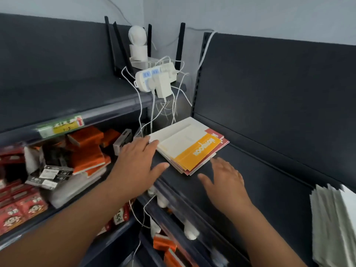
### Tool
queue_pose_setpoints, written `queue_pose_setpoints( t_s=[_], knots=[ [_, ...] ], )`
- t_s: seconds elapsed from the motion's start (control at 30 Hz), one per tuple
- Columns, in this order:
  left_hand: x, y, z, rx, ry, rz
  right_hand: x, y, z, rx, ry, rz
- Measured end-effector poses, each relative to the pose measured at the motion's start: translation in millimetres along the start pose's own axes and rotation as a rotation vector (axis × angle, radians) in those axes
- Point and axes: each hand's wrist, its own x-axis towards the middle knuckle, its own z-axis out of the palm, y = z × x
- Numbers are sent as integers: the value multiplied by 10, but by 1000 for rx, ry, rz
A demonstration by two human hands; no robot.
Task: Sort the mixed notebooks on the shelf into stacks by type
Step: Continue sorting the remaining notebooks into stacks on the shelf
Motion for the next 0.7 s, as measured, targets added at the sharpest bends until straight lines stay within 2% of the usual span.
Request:
queue_pose_setpoints(
  t_s=[0.4, 0.63, 0.7],
  knots=[
    [1370, -280, 337, 6, -196, 147, 570, -141, 115, 71, 53, 289],
    [1776, -452, 625, 49, -371, 176, 781, -297, 272, 167, 47, 430],
    [1784, -438, 647, 58, -365, 221, 802, -340, 295, 184, 45, 469]
  ],
)
